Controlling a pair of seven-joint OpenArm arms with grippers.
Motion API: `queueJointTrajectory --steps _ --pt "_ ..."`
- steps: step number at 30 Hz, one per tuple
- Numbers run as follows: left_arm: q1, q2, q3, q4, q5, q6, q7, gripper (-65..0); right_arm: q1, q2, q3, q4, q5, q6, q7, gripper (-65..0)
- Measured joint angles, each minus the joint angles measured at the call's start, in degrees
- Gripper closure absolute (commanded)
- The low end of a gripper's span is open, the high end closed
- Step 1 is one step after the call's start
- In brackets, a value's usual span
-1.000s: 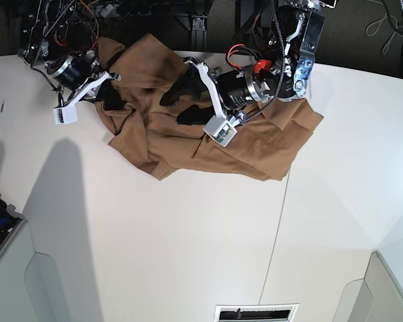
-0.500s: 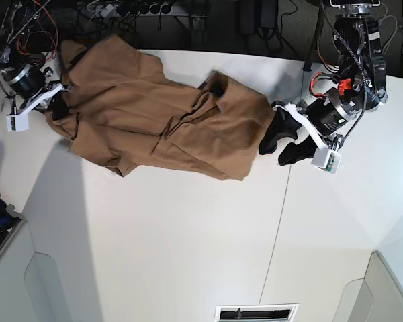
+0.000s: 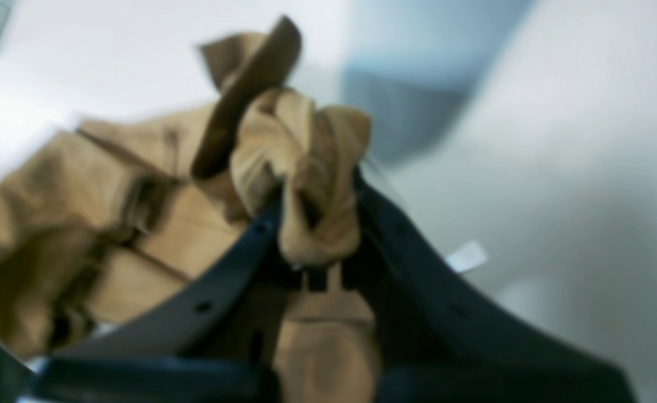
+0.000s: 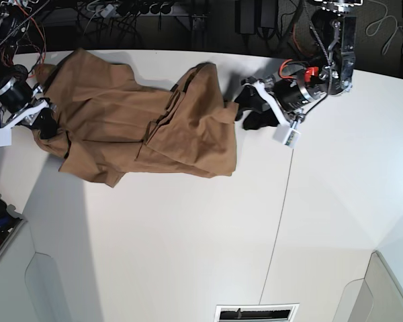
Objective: Layout the t-shirt on the table in an organized manner, then fold the t-shirt properly
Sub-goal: 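Push the folded bundle together with both grippers, compacting it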
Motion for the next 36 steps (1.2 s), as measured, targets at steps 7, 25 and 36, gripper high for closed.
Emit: queueJointTrajectory --steps 7,25,36 --pt "-0.4 3.9 6.5 -3.7 2.8 -0.6 -4.8 -37.3 1.2 -12.2 -0.1 7.3 5.0 0.5 -3.1 0.0" --pt "-2.1 5.2 7.6 -6.0 4.9 -1.3 -5.8 -37.3 -6.8 -22.1 -25.7 11.5 -6.2 0.4 -1.1 -34.9" --pt "-2.3 2.3 7.6 -6.0 4.3 -1.5 -6.4 -37.3 -2.3 -21.1 -24.4 23.8 -19.5 0.3 1.7 -34.9"
